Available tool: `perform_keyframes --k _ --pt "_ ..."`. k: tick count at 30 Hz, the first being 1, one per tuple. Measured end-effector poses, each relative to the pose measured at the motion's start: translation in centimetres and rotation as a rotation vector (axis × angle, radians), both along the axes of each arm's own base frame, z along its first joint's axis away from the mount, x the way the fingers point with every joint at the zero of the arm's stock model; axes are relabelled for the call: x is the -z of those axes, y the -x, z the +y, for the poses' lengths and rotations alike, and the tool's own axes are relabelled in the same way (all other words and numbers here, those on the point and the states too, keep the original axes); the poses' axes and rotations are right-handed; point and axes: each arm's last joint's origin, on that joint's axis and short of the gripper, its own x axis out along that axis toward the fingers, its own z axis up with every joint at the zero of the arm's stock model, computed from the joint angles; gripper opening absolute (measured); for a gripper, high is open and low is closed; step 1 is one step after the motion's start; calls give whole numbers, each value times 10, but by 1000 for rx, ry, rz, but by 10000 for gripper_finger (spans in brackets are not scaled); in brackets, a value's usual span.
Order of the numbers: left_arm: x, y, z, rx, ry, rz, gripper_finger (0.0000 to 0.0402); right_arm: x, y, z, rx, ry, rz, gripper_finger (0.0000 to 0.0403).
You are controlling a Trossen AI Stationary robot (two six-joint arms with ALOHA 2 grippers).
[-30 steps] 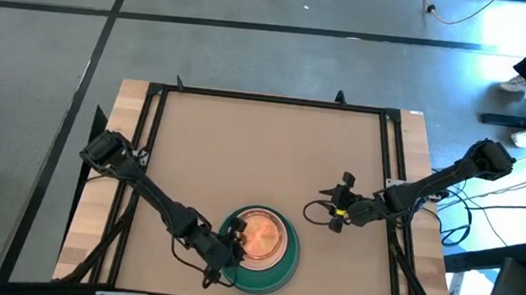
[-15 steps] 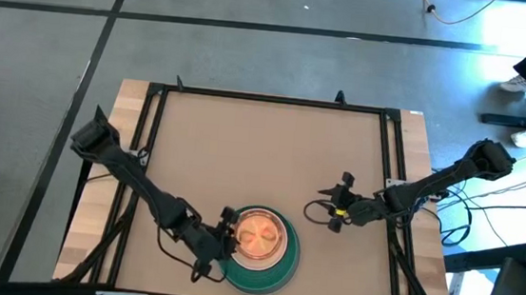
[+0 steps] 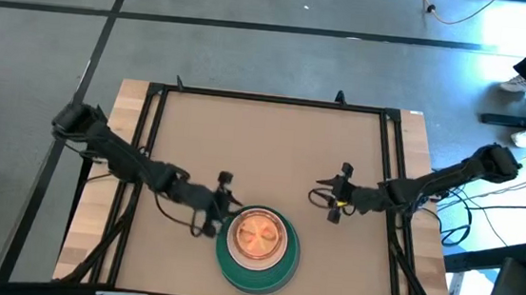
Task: Stack plastic plates
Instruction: Return to Home Position
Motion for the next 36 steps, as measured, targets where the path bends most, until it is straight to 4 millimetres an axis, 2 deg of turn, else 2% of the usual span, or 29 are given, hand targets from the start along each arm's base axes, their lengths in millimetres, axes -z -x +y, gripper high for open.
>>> perform_keyframes --k 6,12,16,21,26,30,33,36 --pt "-7 32 37 -73 52 -263 100 -15 0 -26 -12 -25 -58 145" --pt "-2 59 58 -115 28 -384 100 -24 4 -50 -30 -42 -93 144" --pt "5 78 74 -173 43 -434 97 -29 7 -62 -55 -59 -120 119" --pt "14 101 94 -185 116 -479 72 -33 11 -71 -122 -90 -149 60" --pt "26 123 111 -237 167 -534 32 -37 16 -77 -141 -108 -191 7" --pt "39 140 118 -281 205 -582 4 -30 26 -79 -125 -108 -209 12" --pt "46 149 119 -302 222 -612 6 -22 37 -79 -100 -117 -238 17" --pt "43 153 119 -303 227 -631 6 -17 48 -78 -80 -120 -288 12"
